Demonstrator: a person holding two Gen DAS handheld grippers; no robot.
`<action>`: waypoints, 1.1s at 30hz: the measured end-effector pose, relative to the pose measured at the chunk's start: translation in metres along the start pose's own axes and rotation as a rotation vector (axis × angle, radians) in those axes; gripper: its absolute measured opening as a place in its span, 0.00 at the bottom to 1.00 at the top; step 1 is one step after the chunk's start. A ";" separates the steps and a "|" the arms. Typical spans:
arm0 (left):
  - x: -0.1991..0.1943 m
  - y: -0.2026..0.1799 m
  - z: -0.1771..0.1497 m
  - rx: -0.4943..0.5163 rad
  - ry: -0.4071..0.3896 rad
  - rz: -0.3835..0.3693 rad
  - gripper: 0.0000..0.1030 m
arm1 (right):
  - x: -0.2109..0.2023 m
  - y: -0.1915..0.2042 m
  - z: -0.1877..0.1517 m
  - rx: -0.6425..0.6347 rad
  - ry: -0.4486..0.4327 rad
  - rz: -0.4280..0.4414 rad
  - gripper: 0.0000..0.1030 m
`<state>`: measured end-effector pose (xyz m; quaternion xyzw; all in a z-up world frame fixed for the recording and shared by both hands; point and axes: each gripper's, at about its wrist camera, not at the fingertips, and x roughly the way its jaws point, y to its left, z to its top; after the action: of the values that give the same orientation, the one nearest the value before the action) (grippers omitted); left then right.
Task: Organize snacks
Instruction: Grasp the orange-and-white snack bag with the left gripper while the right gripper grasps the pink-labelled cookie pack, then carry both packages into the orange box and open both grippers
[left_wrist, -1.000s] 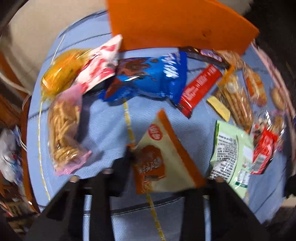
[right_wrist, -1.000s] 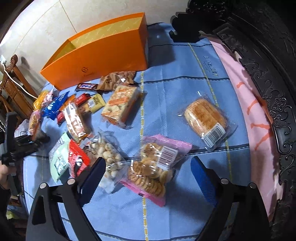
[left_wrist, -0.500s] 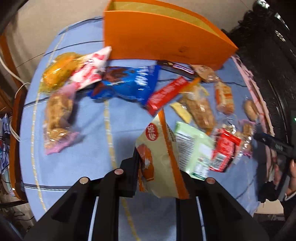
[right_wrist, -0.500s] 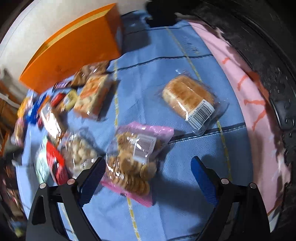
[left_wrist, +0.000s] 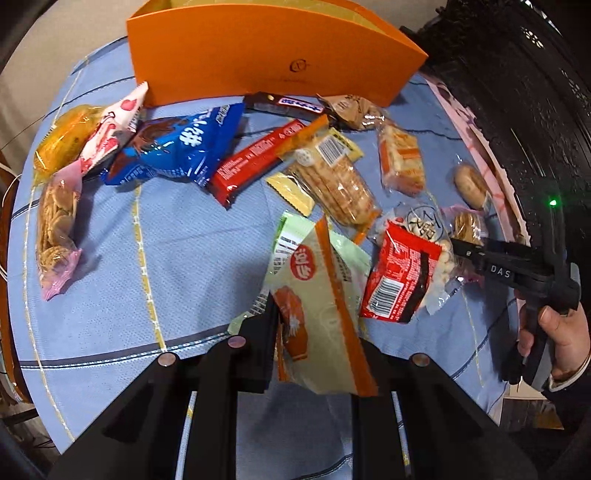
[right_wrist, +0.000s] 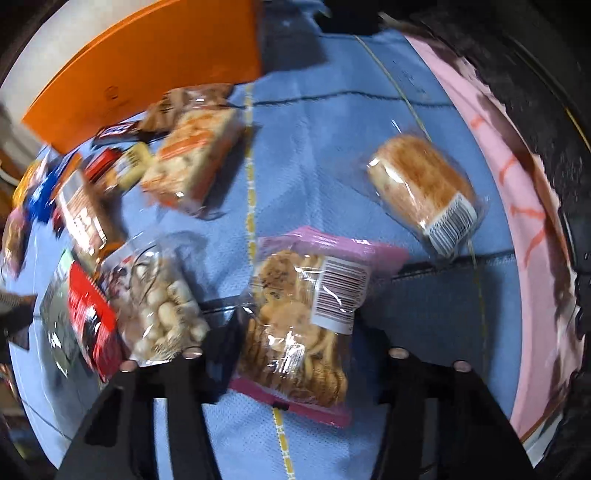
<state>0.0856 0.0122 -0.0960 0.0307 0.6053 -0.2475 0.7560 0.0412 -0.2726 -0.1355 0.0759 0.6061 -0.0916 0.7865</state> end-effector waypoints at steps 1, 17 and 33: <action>0.000 0.000 0.000 0.001 0.001 0.000 0.16 | -0.002 0.000 0.000 0.000 -0.003 0.009 0.44; -0.026 -0.004 0.023 0.014 -0.061 -0.006 0.16 | -0.092 -0.010 0.027 -0.084 -0.203 0.134 0.40; -0.082 -0.003 0.226 0.033 -0.300 0.034 0.19 | -0.110 0.083 0.221 -0.135 -0.378 0.325 0.40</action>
<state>0.2759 -0.0412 0.0414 0.0158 0.4807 -0.2464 0.8414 0.2408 -0.2376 0.0280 0.1013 0.4331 0.0640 0.8933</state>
